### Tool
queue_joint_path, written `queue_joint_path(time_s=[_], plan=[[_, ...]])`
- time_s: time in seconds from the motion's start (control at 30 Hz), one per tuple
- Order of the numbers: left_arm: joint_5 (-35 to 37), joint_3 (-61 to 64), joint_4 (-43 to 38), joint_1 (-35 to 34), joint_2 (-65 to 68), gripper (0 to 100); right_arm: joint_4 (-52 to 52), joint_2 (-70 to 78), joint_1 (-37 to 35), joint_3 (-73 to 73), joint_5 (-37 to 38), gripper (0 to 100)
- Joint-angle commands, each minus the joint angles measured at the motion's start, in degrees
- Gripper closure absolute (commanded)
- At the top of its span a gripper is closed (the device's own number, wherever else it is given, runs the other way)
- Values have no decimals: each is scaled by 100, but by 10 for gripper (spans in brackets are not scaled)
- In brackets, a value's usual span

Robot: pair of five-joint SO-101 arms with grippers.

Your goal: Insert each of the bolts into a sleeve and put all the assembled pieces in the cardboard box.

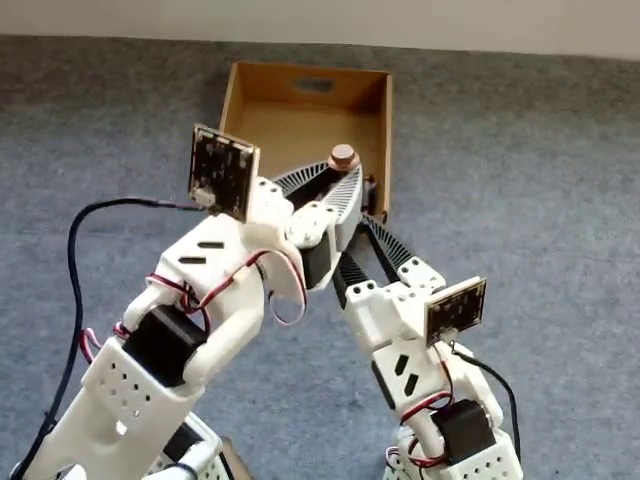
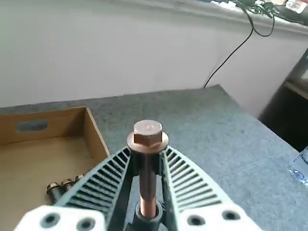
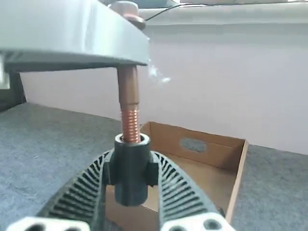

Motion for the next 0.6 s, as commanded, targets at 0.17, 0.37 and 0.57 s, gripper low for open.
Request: queue_joint_path(time_s=[0.17, 0.37, 0.57], plan=[[-53, -1411, 1169, 101, 708, 993, -13, -40, -40, -40, 62, 991], [-1073, -1385, 1442, 286, 760, 993, -13, -40, -40, 40, 62, 991], [-1064, -1174, 1442, 259, 760, 993, -13, -40, -22, 92, 62, 991]])
